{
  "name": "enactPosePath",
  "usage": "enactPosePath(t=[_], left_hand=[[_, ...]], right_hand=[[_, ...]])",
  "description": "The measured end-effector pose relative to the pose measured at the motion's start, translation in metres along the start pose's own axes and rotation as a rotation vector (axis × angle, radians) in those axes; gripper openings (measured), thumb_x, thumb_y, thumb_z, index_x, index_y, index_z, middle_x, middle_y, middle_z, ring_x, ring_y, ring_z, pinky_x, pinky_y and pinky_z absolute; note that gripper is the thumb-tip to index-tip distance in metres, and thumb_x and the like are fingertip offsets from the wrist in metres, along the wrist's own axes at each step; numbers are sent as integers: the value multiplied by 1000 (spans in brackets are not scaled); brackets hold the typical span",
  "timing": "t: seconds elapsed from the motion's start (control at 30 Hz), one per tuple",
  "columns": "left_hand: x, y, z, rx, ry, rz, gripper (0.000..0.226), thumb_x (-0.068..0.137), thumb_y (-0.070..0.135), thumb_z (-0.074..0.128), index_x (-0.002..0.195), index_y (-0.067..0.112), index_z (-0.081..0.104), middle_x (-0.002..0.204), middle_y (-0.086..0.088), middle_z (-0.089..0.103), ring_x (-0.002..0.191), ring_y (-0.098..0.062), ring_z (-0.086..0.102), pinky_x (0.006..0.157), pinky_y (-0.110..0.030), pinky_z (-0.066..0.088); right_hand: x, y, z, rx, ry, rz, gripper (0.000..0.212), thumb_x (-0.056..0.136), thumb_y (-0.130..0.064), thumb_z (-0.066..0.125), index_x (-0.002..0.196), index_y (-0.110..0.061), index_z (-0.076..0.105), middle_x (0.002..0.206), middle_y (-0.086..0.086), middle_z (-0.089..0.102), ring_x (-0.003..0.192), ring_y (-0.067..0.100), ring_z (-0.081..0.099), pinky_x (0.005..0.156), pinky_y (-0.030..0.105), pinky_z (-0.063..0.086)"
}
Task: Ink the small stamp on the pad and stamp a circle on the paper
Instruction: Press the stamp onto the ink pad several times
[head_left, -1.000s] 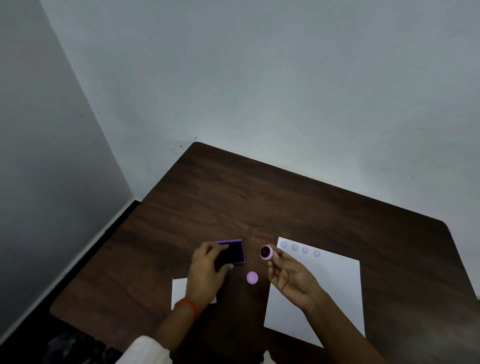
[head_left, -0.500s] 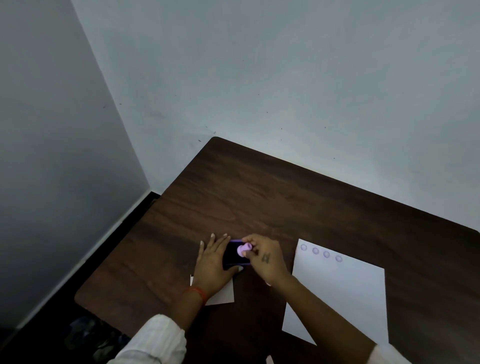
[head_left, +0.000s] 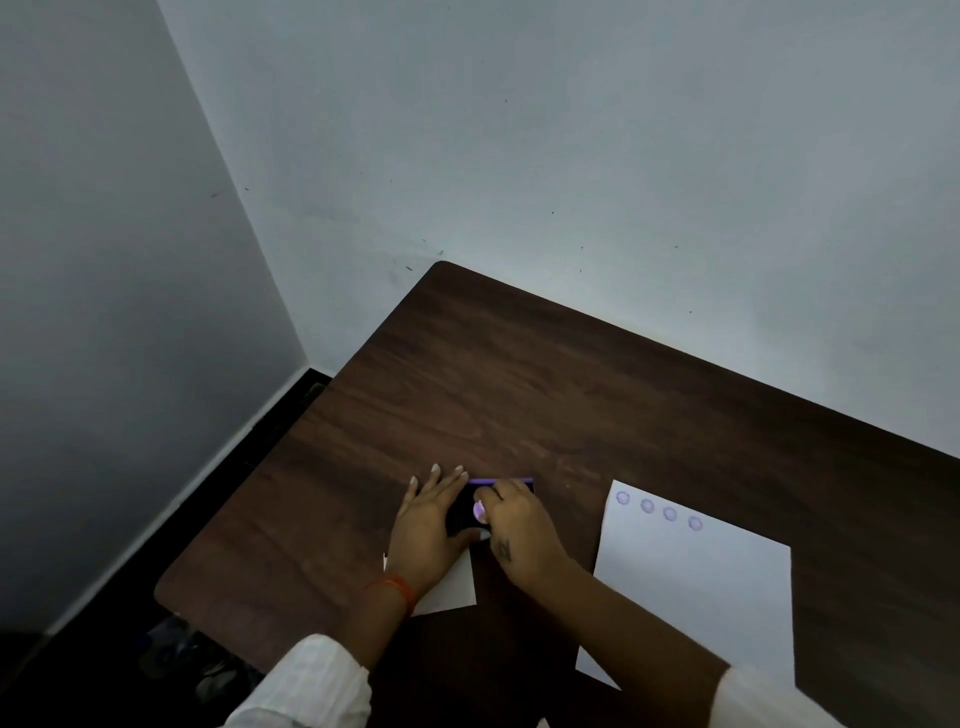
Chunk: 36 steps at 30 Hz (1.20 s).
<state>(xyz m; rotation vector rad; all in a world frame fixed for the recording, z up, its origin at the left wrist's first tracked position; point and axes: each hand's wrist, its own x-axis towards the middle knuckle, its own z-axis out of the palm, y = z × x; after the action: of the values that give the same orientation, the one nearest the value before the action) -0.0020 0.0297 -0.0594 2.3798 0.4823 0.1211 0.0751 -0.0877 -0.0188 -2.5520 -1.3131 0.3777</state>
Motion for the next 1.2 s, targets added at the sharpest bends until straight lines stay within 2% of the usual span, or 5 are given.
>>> enactPosePath(t=[0.2,0.4,0.6,1.0,1.2], left_hand=[[2,-2,1,-5,-12,0,72,78,39,67,139,20,34,150,0,35,143,-20,18,119,-36,5],[3,-6,3,-26,-9,-3,73,76,42,69,139,22,35,149,0,37,143,-20,19,118,-35,5],[3,-8,5,-31,-7,-3,75,76,45,68,139,20,36,149,1,37,143,-20,19,119,-37,7],[6,-3,2,-56,-29,-18,74,75,40,70,139,20,36,150,0,36,144,-20,17,120,-38,5],[5,-2,-1,-65,-23,-14,74,75,39,70,138,21,36,149,-1,37,143,-21,18,118,-36,3]], right_hand=[[0,7,-6,27,-56,-67,32,93,-11,43,124,-7,49,130,14,53,122,25,45,103,33,38],[17,12,-24,252,18,57,19,86,-6,50,85,4,66,91,24,66,84,35,62,79,40,47],[16,10,-9,-15,-50,-93,30,85,-8,51,114,-2,54,114,16,59,106,30,51,90,38,43],[22,11,-16,-135,-159,-155,40,86,-8,52,125,0,45,123,20,53,114,33,46,97,40,40],[26,3,-18,120,-35,98,23,85,-11,41,77,-4,62,82,16,58,79,26,54,70,30,39]])
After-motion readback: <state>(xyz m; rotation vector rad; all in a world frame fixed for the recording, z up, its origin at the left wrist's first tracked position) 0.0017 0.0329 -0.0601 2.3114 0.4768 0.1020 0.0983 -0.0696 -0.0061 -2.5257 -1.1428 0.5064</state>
